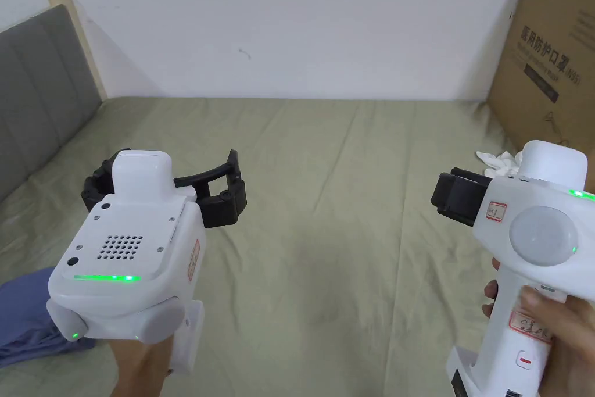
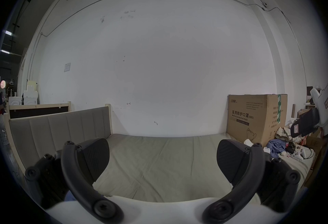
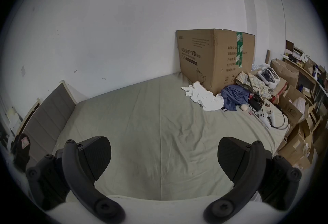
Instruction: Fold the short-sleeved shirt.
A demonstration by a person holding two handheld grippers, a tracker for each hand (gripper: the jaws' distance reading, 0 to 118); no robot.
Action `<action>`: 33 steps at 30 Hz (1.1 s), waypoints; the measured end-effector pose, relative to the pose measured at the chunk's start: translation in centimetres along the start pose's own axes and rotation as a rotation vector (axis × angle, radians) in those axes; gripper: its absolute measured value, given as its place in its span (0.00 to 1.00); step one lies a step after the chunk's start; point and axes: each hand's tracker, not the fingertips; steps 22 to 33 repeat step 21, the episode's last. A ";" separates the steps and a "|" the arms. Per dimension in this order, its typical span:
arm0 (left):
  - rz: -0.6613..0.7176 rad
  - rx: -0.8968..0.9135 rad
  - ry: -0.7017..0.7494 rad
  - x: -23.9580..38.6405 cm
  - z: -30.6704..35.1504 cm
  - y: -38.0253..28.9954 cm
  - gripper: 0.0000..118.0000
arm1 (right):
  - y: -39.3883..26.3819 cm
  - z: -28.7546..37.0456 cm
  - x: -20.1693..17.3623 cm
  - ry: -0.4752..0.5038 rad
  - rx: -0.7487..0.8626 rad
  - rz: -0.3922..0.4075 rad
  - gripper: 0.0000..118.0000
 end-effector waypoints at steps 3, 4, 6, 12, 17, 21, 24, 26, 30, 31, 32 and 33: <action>-0.003 0.002 0.001 0.0 0.0 0.1 1.00 | -0.4 0.0 0.1 0.029 0.084 0.037 1.00; -0.004 0.004 0.002 0.0 0.0 0.1 1.00 | -0.6 0.1 0.1 0.038 0.124 0.053 1.00; -0.003 0.004 0.001 0.0 0.0 0.2 1.00 | -1.1 0.5 0.2 0.079 0.227 0.094 1.00; -0.004 0.008 0.004 0.0 0.1 0.1 1.00 | -3.4 1.7 0.5 0.182 0.541 0.149 1.00; -0.003 0.011 0.003 0.0 0.3 0.0 1.00 | -3.6 2.2 -0.1 0.111 0.573 0.176 1.00; -0.006 0.009 0.004 0.0 0.3 0.0 1.00 | -3.5 2.1 0.2 0.121 0.563 0.169 1.00; -0.006 0.009 0.004 0.0 0.3 0.0 1.00 | -3.5 2.1 0.2 0.121 0.563 0.169 1.00; -0.006 0.009 0.004 0.0 0.3 0.0 1.00 | -3.5 2.1 0.2 0.121 0.563 0.169 1.00; -0.006 0.009 0.004 0.0 0.3 0.0 1.00 | -3.5 2.1 0.2 0.121 0.563 0.169 1.00; -0.006 0.009 0.004 0.0 0.3 0.0 1.00 | -3.5 2.1 0.2 0.121 0.563 0.169 1.00; -0.006 0.009 0.004 0.0 0.3 0.0 1.00 | -3.5 2.1 0.2 0.121 0.563 0.169 1.00; -0.006 0.009 0.004 0.0 0.3 0.0 1.00 | -3.5 2.1 0.2 0.121 0.563 0.169 1.00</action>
